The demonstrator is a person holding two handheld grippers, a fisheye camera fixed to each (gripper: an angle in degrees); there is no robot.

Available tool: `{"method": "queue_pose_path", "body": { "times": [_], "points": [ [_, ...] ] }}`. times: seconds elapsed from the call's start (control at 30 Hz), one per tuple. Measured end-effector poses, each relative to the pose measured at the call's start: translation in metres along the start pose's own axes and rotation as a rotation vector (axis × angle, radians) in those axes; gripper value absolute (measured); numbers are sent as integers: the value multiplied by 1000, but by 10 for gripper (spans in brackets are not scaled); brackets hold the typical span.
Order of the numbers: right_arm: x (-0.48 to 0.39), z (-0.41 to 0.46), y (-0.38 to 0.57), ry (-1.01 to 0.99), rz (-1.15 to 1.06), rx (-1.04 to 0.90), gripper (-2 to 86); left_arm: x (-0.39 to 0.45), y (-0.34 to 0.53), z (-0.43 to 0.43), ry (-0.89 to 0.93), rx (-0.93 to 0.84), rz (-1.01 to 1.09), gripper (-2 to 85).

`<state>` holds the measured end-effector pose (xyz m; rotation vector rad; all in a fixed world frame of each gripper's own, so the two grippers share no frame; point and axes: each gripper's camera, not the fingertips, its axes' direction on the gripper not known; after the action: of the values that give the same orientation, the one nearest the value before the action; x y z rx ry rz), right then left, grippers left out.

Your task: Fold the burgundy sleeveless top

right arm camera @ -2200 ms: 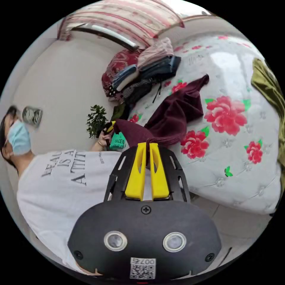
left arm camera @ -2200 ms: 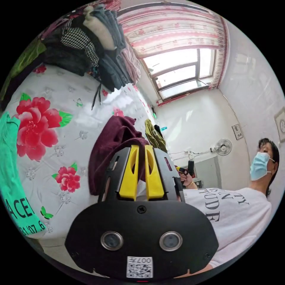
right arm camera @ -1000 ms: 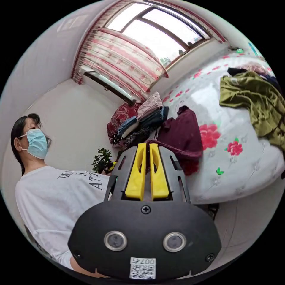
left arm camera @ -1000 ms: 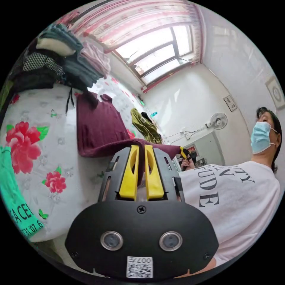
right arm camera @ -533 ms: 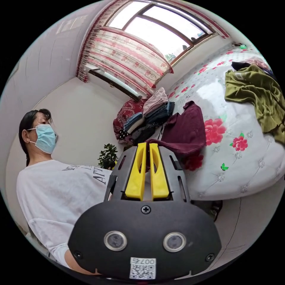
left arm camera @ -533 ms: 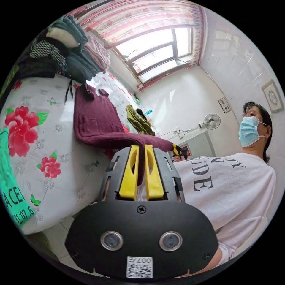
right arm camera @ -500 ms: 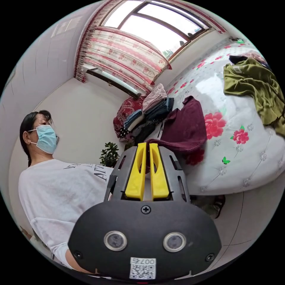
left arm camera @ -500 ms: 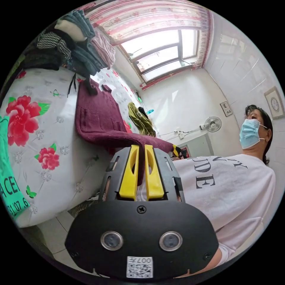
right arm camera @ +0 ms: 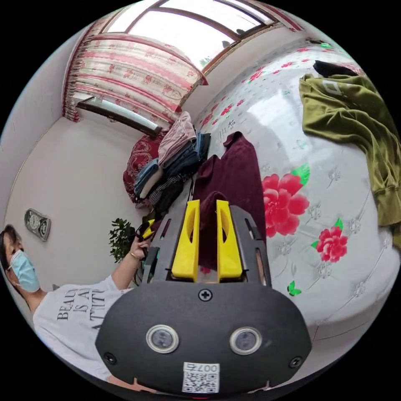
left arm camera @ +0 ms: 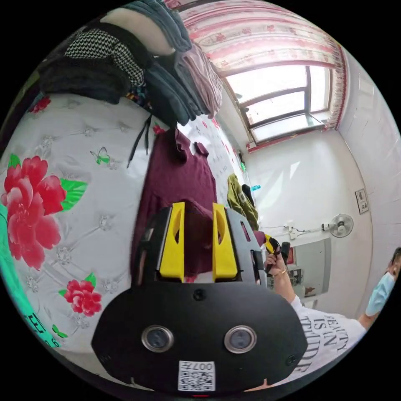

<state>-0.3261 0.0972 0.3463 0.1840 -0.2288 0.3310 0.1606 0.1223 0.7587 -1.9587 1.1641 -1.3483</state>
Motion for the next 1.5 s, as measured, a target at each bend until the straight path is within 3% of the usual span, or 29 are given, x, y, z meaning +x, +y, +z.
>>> {"method": "queue_pose_path", "body": {
  "times": [0.13, 0.3, 0.53, 0.67, 0.73, 0.87, 0.97, 1.07, 1.23, 1.33, 1.5],
  "points": [
    [46, 43, 3, 33, 112, 40, 32, -19, -12, 25, -63, -51, -49, 126],
    [78, 89, 101, 217, 40, -130, 46, -60, 37, 54, -242, -263, 47, 120],
    [115, 117, 190, 329, 48, -202, 52, -78, 59, 89, -341, -387, 142, 112],
    [125, 152, 197, 316, 61, -302, 35, -82, 46, 117, -446, -453, 167, 34],
    [121, 163, 197, 353, 59, -346, 26, -81, 38, 118, -413, -468, 171, 10],
    [68, 130, 187, 300, -59, -287, 7, -50, 19, 76, -283, -364, 270, -3],
    [5, 70, 197, 264, -210, -164, 2, -23, 25, 35, -271, -313, 382, -5],
    [-14, 43, 240, 317, -283, -186, 0, -39, 53, 14, -309, -315, 386, -5],
    [67, 60, 340, 254, 17, -353, 0, -126, 117, 19, -267, -399, 119, -6],
    [53, 47, 379, 249, 7, -337, 1, -123, 144, 5, -305, -427, 159, -5],
    [22, 37, 432, 278, -86, -474, 11, -128, 180, -17, -332, -436, 194, 8]
  ]
}}
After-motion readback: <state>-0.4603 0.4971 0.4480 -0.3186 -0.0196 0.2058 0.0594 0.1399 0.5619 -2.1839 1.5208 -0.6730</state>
